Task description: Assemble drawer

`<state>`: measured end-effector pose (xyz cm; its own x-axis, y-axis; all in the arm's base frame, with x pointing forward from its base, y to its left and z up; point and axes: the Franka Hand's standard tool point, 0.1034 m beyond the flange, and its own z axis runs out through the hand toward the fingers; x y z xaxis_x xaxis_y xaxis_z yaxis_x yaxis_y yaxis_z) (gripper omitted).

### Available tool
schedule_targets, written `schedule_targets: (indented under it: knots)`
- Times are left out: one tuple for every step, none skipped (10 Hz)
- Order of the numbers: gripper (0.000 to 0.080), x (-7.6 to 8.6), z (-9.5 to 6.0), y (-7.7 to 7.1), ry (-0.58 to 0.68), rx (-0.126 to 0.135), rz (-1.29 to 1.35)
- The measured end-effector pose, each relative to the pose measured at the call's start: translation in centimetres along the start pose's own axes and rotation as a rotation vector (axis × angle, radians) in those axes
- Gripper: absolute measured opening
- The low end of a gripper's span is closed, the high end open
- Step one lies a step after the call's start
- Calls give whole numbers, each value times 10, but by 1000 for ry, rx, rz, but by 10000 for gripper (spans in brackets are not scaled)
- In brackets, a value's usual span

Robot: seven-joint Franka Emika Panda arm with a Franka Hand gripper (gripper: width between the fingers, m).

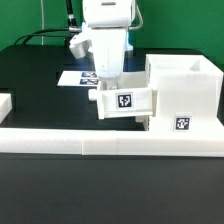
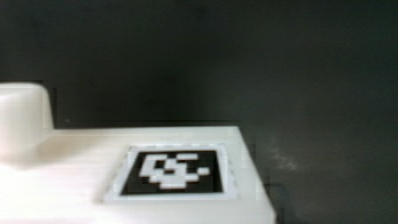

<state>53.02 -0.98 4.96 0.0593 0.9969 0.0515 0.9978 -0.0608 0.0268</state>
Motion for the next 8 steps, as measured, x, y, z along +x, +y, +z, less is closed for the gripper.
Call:
schedule_targets:
  knots:
    - [45,0,0,0,0,0,0]
    - [45,0,0,0,0,0,0]
    - [45,1,0,1,0,0,-2]
    - [45,1,0,2,0,0,-2]
    - [45,1,0,3,0,1,-4]
    - [45,1,0,4,-2,8,-8]
    - [45,2,1,6,-6,8,-17]
    - [45,1,1,6,-5,8,-16]
